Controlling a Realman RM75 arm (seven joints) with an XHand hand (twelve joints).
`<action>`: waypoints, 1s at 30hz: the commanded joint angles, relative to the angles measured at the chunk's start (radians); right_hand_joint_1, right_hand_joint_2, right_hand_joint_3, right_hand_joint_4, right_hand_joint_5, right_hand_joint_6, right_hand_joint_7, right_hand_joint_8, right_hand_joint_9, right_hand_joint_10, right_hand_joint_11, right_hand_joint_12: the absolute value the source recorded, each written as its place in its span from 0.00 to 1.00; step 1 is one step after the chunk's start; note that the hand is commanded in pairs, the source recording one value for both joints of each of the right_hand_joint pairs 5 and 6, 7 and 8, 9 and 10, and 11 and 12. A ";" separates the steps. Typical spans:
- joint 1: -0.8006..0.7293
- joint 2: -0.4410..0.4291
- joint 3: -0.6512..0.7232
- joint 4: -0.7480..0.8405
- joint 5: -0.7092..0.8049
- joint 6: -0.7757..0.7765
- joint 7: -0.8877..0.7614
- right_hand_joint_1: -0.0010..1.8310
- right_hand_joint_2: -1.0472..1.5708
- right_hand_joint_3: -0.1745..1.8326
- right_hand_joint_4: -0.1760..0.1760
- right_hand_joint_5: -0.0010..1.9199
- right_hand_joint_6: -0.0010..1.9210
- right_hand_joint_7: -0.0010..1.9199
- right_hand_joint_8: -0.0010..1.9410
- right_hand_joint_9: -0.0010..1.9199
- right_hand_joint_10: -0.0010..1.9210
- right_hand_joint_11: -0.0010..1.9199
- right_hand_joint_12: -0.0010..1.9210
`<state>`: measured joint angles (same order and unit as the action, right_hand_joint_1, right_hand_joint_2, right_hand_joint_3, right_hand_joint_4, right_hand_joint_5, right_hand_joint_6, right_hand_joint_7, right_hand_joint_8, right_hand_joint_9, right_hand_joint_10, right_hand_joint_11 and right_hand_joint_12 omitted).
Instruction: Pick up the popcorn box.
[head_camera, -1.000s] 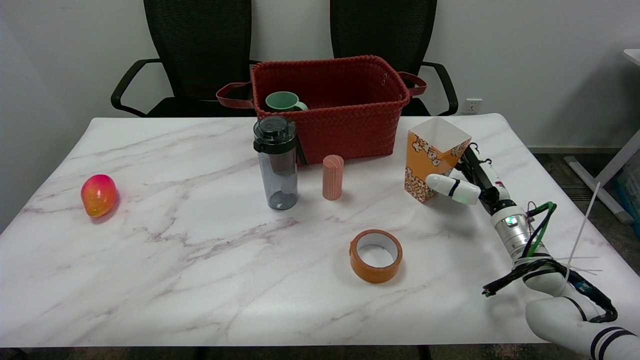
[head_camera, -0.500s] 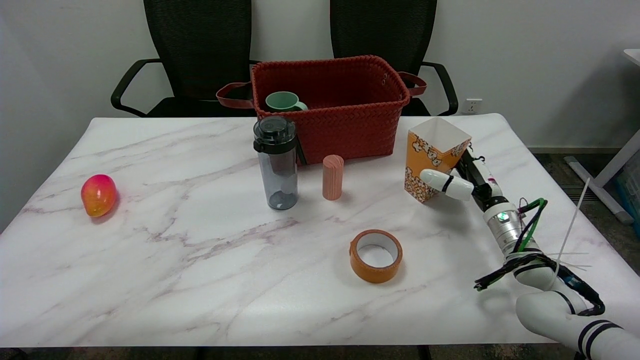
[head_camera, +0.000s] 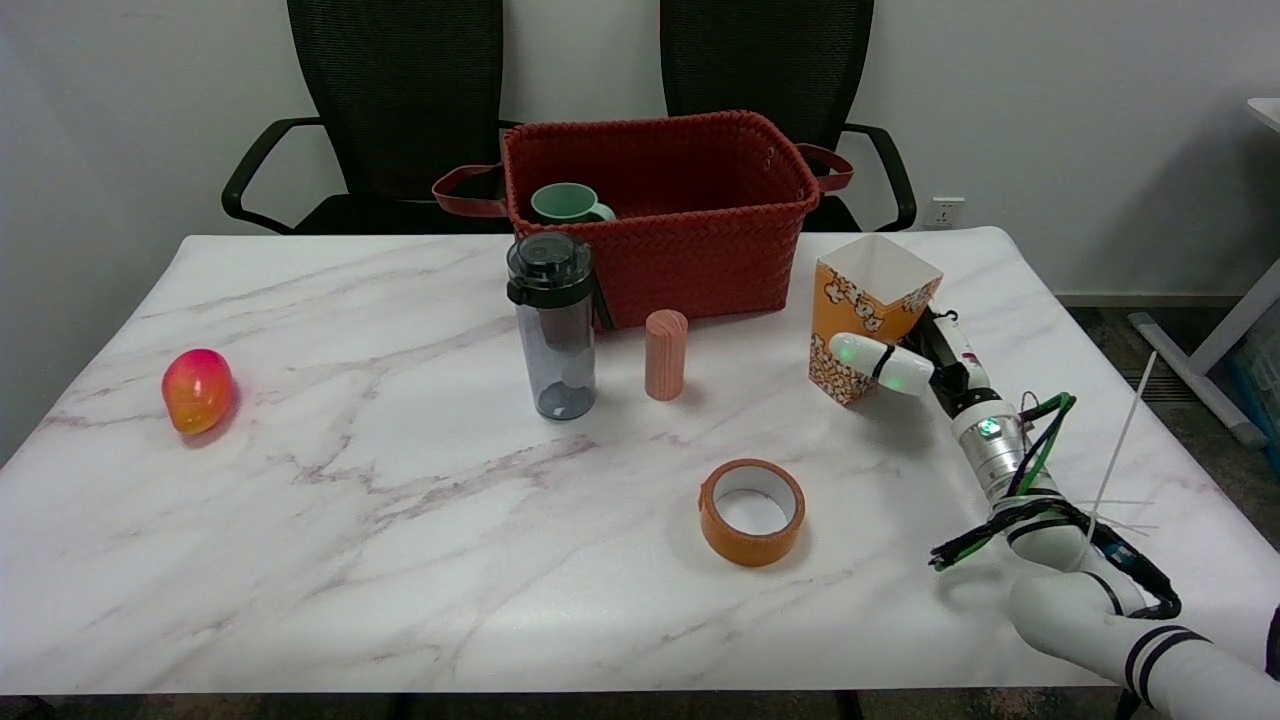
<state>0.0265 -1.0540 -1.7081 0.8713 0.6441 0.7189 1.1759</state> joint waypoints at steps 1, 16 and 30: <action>0.044 -0.023 -0.002 -0.043 0.009 0.011 0.006 0.43 0.60 0.03 0.50 0.00 0.00 0.07 0.07 0.16 0.16 0.25 0.25; 0.030 -0.026 0.000 -0.037 0.101 0.113 0.007 0.50 0.59 0.00 0.50 0.08 0.08 0.25 0.25 0.30 0.30 0.42 0.42; 0.015 -0.029 0.000 -0.032 0.110 0.113 0.034 0.56 0.58 0.00 0.50 0.21 0.21 0.45 0.45 0.47 0.47 0.71 0.71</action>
<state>0.0521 -1.0786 -1.7092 0.8368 0.7291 0.8080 1.1858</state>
